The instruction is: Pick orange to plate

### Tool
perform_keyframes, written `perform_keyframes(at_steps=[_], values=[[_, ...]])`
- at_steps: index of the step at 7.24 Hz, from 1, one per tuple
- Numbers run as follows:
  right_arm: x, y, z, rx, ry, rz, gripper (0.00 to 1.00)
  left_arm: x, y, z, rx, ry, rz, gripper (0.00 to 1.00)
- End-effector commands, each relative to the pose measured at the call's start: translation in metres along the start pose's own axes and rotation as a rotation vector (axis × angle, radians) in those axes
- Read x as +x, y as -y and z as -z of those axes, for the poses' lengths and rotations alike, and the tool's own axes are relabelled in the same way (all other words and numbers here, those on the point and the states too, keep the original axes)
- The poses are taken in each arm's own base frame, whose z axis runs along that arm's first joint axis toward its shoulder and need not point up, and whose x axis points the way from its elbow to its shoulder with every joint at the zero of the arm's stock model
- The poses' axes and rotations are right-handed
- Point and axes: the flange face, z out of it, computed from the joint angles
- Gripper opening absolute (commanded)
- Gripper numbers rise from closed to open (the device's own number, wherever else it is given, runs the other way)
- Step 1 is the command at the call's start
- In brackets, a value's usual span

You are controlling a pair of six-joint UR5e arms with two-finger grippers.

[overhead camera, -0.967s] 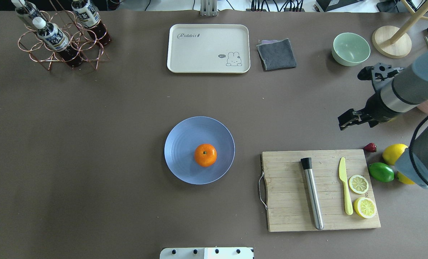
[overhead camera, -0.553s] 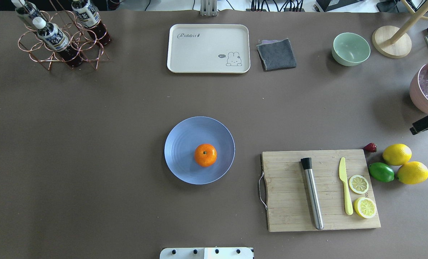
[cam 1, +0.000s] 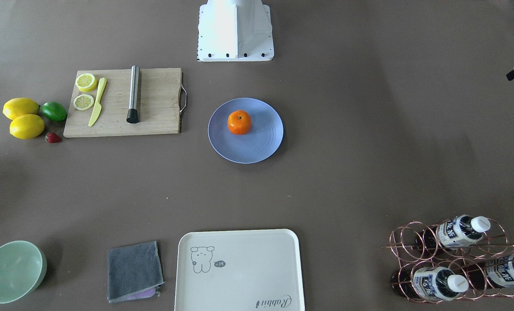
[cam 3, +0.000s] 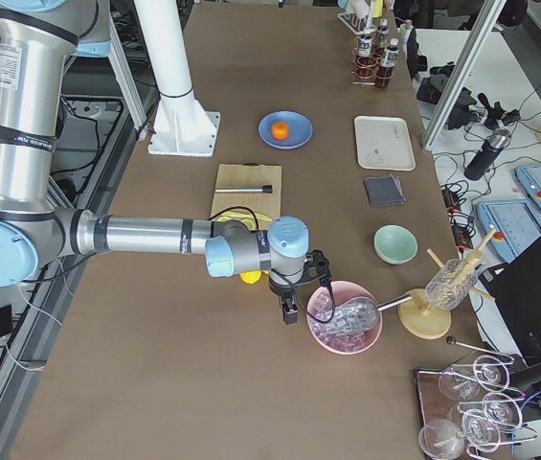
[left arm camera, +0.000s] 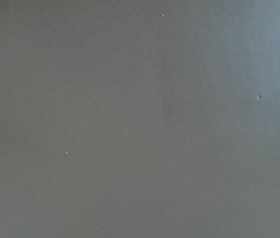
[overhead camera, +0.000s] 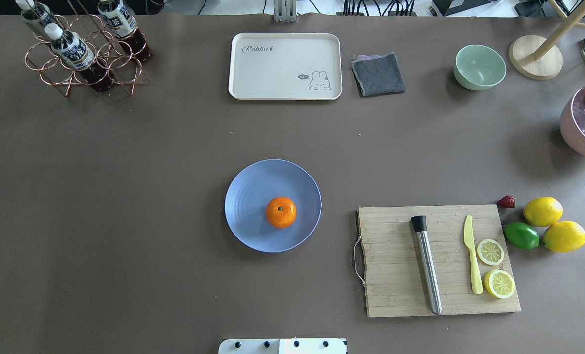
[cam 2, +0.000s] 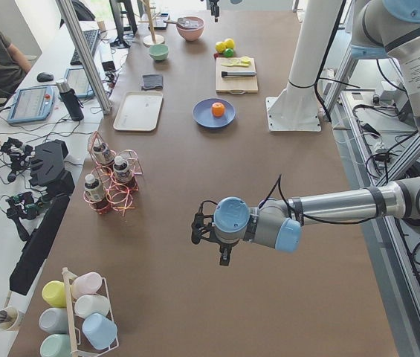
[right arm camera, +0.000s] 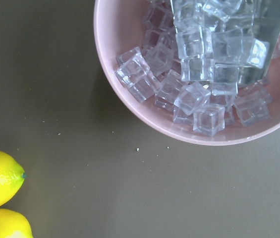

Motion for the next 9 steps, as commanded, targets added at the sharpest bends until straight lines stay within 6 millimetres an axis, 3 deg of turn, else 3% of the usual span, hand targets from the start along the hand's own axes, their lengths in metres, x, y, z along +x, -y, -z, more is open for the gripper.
perform_keyframes(at_steps=[1, 2, 3, 4, 6, 9], values=[[0.006, 0.0, 0.0, 0.003, -0.008, 0.006, 1.0, 0.0, 0.006, 0.009, -0.003, 0.092, -0.051, 0.97], [0.009, 0.017, 0.0, 0.005, -0.016, 0.009, 1.0, 0.011, 0.014, 0.022, -0.05, 0.139, -0.092, 0.97], [0.014, 0.027, -0.004, 0.002, -0.017, 0.006, 1.0, 0.018, 0.022, 0.051, -0.053, 0.145, -0.046, 0.97], [0.017, 0.027, -0.001, 0.009, -0.019, 0.001, 1.0, 0.005, 0.023, 0.058, -0.041, 0.185, -0.022, 0.97], [0.021, 0.026, 0.006, 0.023, -0.022, -0.01, 1.0, -0.002, 0.046, 0.054, 0.005, 0.186, -0.075, 0.97], [0.021, 0.026, 0.01, 0.031, -0.012, -0.014, 1.0, -0.016, 0.036, 0.046, 0.029, 0.188, -0.098, 0.97]])
